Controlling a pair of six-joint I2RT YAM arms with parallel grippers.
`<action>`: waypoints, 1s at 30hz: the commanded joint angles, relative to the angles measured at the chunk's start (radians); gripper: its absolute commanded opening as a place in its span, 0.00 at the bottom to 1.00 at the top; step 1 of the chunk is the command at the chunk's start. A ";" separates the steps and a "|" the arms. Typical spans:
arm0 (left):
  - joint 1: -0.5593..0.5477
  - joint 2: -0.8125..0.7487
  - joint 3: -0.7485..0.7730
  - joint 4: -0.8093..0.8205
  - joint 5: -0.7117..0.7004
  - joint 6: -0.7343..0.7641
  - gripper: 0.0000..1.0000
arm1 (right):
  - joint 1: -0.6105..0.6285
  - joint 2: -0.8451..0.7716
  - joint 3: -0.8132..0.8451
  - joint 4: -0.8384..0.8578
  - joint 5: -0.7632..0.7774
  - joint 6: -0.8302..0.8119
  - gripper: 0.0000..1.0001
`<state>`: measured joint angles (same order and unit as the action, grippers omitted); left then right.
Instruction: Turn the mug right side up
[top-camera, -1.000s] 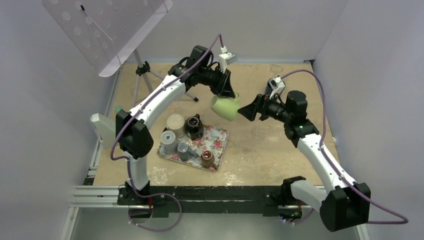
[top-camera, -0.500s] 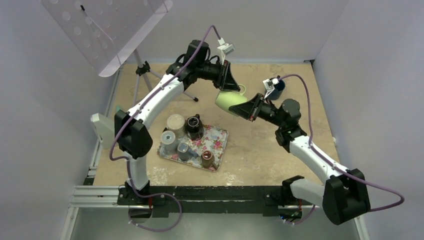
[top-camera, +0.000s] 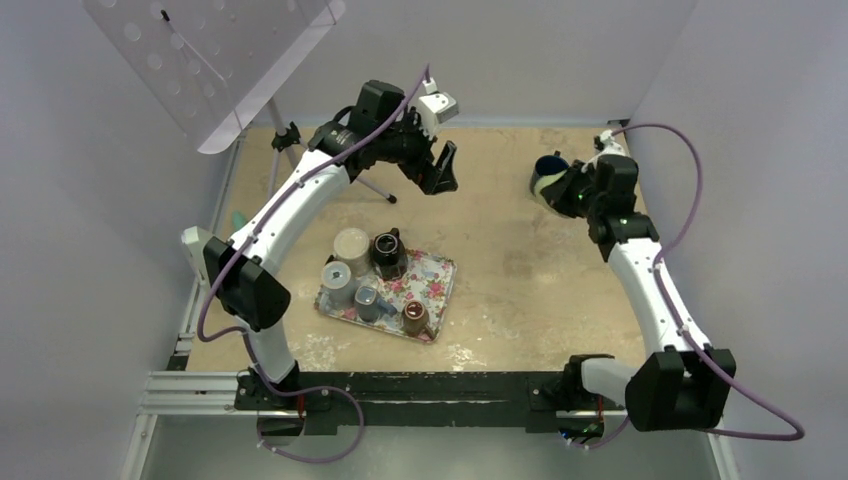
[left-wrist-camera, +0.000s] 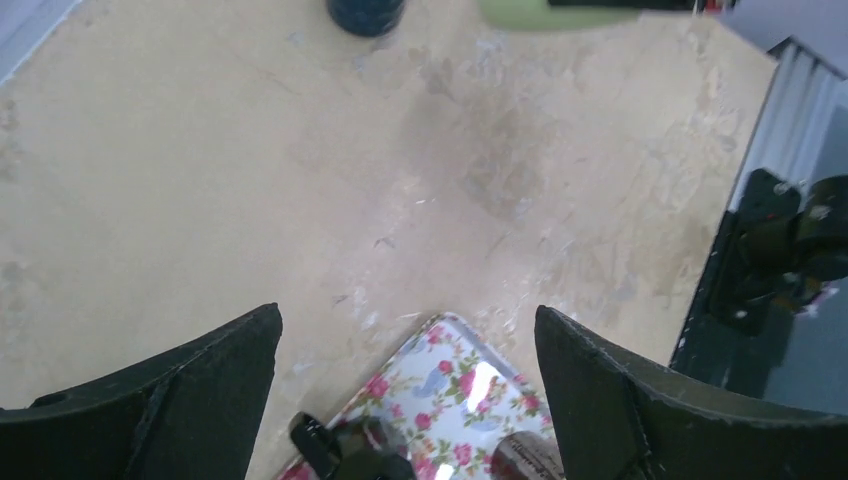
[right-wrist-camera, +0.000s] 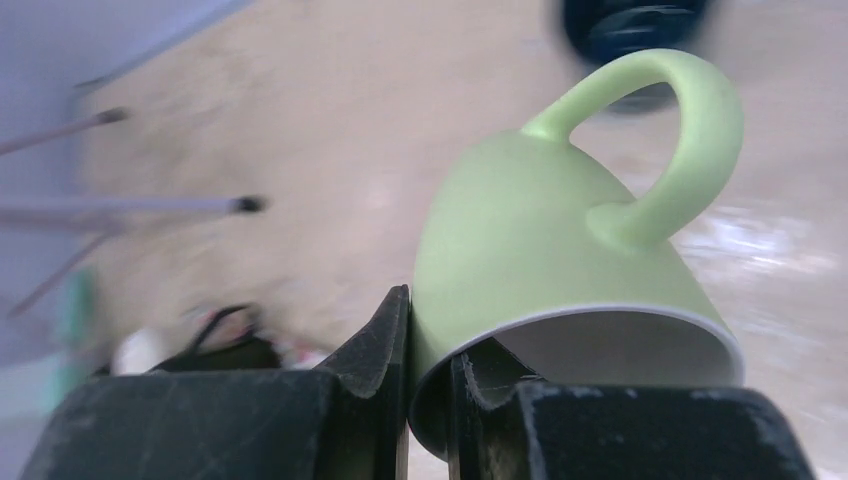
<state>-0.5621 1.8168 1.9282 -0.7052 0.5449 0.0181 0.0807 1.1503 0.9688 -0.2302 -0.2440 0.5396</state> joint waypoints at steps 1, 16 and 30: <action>0.002 -0.083 0.031 -0.170 -0.109 0.275 1.00 | -0.117 0.092 0.175 -0.261 0.370 -0.265 0.00; -0.173 -0.244 -0.282 -0.437 -0.026 0.650 0.92 | -0.329 0.708 0.569 -0.410 0.371 -0.407 0.00; -0.309 -0.253 -0.372 -0.535 0.012 0.892 0.91 | -0.334 0.778 0.751 -0.492 0.353 -0.433 0.62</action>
<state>-0.8070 1.6001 1.5715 -1.2209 0.5228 0.8024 -0.2501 2.0140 1.6535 -0.6853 0.0845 0.1253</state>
